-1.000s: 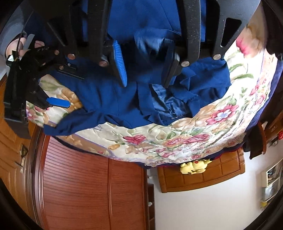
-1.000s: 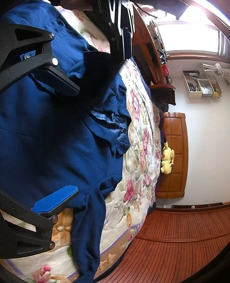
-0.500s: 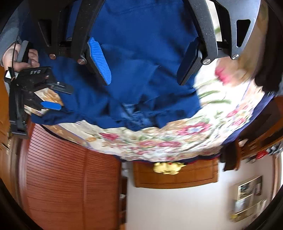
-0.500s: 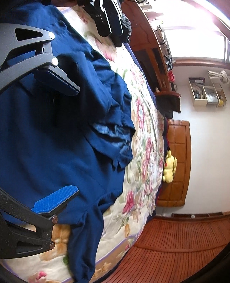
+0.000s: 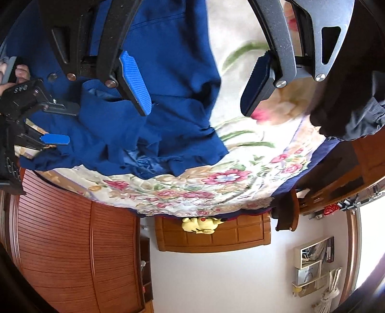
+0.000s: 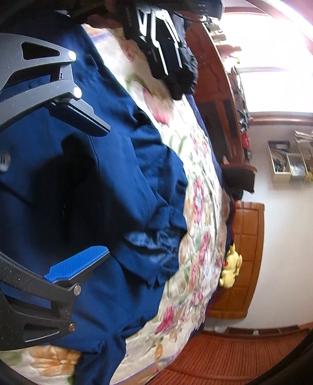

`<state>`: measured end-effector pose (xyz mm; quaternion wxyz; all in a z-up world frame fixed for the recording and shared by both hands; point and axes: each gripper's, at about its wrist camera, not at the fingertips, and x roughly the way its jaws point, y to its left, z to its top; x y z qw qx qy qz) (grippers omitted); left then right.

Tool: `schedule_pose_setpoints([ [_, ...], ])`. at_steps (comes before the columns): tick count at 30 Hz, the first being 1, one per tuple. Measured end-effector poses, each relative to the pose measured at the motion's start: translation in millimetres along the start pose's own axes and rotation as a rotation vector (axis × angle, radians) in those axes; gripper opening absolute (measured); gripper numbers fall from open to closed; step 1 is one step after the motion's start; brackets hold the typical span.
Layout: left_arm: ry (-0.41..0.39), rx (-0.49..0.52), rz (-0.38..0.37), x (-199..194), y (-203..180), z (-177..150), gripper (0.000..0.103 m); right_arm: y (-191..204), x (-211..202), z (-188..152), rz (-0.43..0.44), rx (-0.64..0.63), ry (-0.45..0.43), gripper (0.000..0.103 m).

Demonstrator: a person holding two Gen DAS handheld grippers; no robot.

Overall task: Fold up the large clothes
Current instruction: 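Lower the right gripper onto the folded jacket fabric and close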

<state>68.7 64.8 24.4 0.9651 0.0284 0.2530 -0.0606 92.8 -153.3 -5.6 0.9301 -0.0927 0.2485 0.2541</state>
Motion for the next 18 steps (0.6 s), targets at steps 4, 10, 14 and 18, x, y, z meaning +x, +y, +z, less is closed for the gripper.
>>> schedule_pose_setpoints([
  [4, 0.007, -0.004, 0.004, -0.2, 7.4, -4.0, 0.077, 10.9, -2.8, 0.7, 0.018, -0.041, 0.006, 0.09],
  [10, 0.021, -0.01, 0.009, 1.7, 11.5, -9.8, 0.077, 21.6, 11.7, 0.0, 0.018, -0.103, 0.052, 0.088],
  [14, 0.027, -0.027, -0.004, 3.3, 12.5, -10.2, 0.077, 23.9, 30.8, -1.0, 0.005, -0.131, 0.104, 0.08],
  [18, 0.031, -0.026, -0.002, 4.8, 10.0, -10.6, 0.077, 23.8, 37.1, 1.2, -0.002, -0.134, 0.123, 0.06],
])
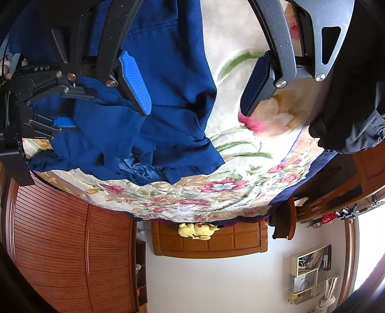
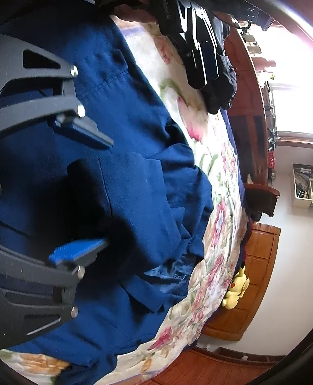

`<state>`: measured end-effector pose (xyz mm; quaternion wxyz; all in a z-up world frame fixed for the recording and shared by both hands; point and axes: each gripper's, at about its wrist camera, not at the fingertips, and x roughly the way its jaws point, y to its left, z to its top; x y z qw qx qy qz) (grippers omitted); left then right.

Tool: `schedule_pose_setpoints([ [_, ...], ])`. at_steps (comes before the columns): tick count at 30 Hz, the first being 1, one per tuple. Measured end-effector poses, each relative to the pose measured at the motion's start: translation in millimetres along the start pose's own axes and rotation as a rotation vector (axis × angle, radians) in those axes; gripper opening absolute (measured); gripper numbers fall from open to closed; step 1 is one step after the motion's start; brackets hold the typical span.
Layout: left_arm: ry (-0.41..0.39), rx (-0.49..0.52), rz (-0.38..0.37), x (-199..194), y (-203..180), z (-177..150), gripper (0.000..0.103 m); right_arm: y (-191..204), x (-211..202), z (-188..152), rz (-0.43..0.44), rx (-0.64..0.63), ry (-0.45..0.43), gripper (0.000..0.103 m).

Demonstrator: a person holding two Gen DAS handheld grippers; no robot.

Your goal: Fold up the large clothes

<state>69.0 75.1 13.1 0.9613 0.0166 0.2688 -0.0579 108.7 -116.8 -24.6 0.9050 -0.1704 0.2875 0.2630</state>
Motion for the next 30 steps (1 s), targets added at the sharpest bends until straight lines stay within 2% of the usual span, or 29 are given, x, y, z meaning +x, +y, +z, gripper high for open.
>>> schedule_pose_setpoints([
  [2, 0.003, 0.005, 0.0, 1.0, -2.4, -0.6, 0.077, 0.4, 2.2, 0.4, -0.036, -0.005, 0.009, 0.033],
  [4, 0.004, 0.008, -0.001, 2.2, -6.2, -0.8, 0.077, -0.8, 4.8, 0.2, -0.053, -0.002, 0.016, 0.022],
  [7, 0.007, 0.002, -0.013, 2.1, -11.3, -1.3, 0.077, -4.4, -4.1, 2.5, -0.066, 0.016, -0.029, 0.013],
  [13, 0.002, 0.014, -0.052, -0.5, -25.8, -1.0, 0.077, -40.6, -46.8, 0.3, -0.13, 0.141, -0.16, 0.01],
  [17, 0.01, 0.026, -0.078, 0.0, -34.9, -1.8, 0.077, -68.1, -65.9, -10.3, -0.179, 0.222, -0.198, 0.01],
  [21, 0.011, 0.026, -0.098, -0.5, -42.1, -1.5, 0.077, -89.1, -73.9, -27.6, -0.242, 0.288, -0.177, 0.01],
  [24, 0.009, 0.024, -0.096, -0.1, -44.5, -1.0, 0.077, -105.5, -71.5, -41.3, -0.284, 0.36, -0.101, 0.01],
  [30, 0.008, 0.032, -0.102, -0.5, -49.7, -2.4, 0.077, -109.2, -72.8, -58.0, -0.273, 0.409, -0.061, 0.012],
])
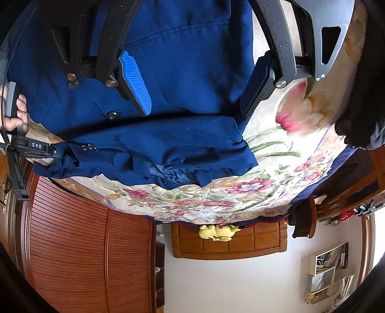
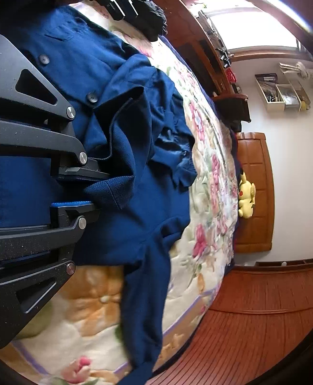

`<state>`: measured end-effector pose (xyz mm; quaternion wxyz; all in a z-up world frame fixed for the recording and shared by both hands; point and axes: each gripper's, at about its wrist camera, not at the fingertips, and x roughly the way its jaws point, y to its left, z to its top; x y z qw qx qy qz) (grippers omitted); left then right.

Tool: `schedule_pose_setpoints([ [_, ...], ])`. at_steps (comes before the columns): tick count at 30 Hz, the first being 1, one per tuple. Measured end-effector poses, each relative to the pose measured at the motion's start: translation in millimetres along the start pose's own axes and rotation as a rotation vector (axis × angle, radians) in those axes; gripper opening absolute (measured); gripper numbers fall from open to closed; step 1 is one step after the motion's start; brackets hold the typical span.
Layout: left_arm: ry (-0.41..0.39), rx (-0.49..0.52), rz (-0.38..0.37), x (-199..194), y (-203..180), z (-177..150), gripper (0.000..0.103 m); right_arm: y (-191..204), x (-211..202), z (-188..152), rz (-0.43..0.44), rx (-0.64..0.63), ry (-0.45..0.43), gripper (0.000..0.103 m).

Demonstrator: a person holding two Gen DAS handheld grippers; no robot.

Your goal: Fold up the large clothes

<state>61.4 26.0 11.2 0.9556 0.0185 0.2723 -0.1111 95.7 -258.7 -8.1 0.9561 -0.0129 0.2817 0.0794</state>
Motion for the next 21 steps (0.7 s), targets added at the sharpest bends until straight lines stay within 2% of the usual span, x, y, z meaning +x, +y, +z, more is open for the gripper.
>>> schedule_pose_setpoints([
  [3, 0.001, 0.003, -0.002, -0.1, -2.0, -0.6, 0.077, -0.7, -1.5, -2.1, -0.027, -0.003, 0.007, 0.03],
  [5, 0.003, 0.005, -0.001, 0.2, -2.3, -0.8, 0.077, -4.1, -7.5, -6.6, -0.045, 0.018, 0.011, 0.046],
  [8, 0.002, 0.004, -0.005, -0.1, -1.9, -0.6, 0.077, -5.1, -19.1, -6.3, -0.036, 0.046, 0.01, 0.059],
  [12, 0.001, -0.005, -0.017, 0.1, -1.8, -0.4, 0.077, 5.9, -31.5, -8.5, 0.003, 0.016, -0.021, 0.063],
  [16, 0.003, 0.0, -0.021, 0.8, -3.9, -0.5, 0.077, 27.0, -39.7, -7.6, 0.032, -0.084, -0.034, 0.065],
  [21, 0.001, -0.005, -0.025, 0.7, -3.6, -0.8, 0.077, 53.3, -28.2, -0.1, 0.089, -0.198, 0.003, 0.065],
])
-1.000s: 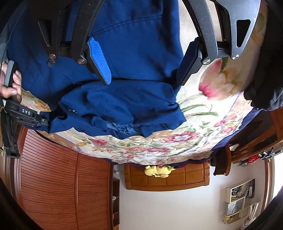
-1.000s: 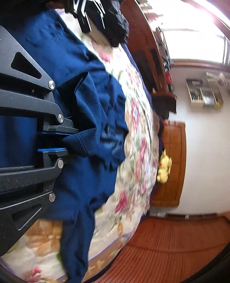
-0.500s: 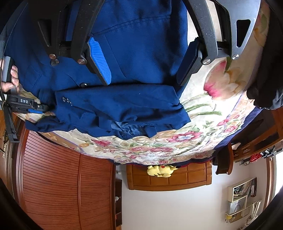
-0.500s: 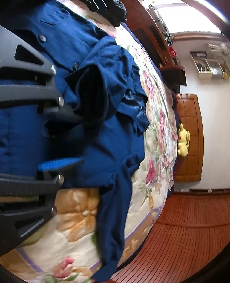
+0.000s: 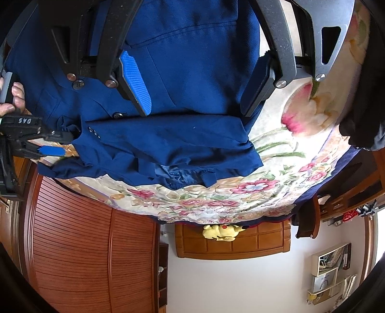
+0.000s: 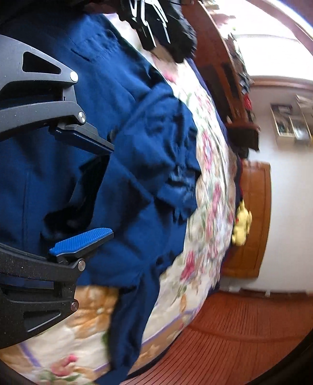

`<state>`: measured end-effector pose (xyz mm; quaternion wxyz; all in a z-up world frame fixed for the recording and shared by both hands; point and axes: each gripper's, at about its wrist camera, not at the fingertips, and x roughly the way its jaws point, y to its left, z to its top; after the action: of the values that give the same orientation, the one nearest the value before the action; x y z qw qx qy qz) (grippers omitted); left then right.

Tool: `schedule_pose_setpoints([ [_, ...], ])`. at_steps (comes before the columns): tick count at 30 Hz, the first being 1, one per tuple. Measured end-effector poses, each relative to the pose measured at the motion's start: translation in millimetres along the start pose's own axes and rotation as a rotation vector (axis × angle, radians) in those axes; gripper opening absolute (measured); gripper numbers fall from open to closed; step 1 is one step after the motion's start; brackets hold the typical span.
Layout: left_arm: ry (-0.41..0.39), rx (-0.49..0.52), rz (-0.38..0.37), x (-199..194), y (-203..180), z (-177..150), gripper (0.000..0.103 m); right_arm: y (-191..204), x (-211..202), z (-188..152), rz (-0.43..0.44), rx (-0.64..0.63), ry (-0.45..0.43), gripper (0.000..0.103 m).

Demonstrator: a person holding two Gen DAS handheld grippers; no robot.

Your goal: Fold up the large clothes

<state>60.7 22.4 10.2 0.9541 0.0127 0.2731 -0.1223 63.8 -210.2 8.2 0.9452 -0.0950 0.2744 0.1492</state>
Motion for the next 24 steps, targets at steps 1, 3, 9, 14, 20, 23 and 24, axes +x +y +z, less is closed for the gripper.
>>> schedule_pose_setpoints([
  [1, -0.001, -0.004, 0.0, -0.3, 0.6, 0.0, 0.077, 3.2, 4.7, 2.3, 0.008, -0.019, 0.012, 0.065],
  [3, -0.004, -0.012, -0.001, -1.3, 1.9, -0.7, 0.077, 6.8, 14.3, 5.7, 0.021, -0.053, 0.039, 0.065],
  [9, -0.007, -0.004, 0.001, -2.7, 2.5, -0.7, 0.077, -2.1, 38.7, 10.3, -0.02, -0.155, 0.12, 0.055],
  [14, -0.008, 0.0, 0.001, -3.6, 2.2, -1.3, 0.077, -24.5, 36.7, 21.6, -0.084, -0.157, 0.101, 0.008],
  [20, -0.011, 0.002, 0.0, -5.0, 0.8, -1.6, 0.077, -79.1, 36.2, 31.4, -0.182, -0.037, 0.099, 0.008],
  [23, -0.018, 0.004, 0.0, -5.8, -0.6, -0.7, 0.077, -92.3, 44.1, 32.3, -0.226, -0.022, 0.112, 0.008],
  [24, -0.021, 0.005, 0.0, -6.1, -1.5, -0.4, 0.077, -92.6, 46.4, 32.9, -0.246, -0.019, 0.115, 0.008],
])
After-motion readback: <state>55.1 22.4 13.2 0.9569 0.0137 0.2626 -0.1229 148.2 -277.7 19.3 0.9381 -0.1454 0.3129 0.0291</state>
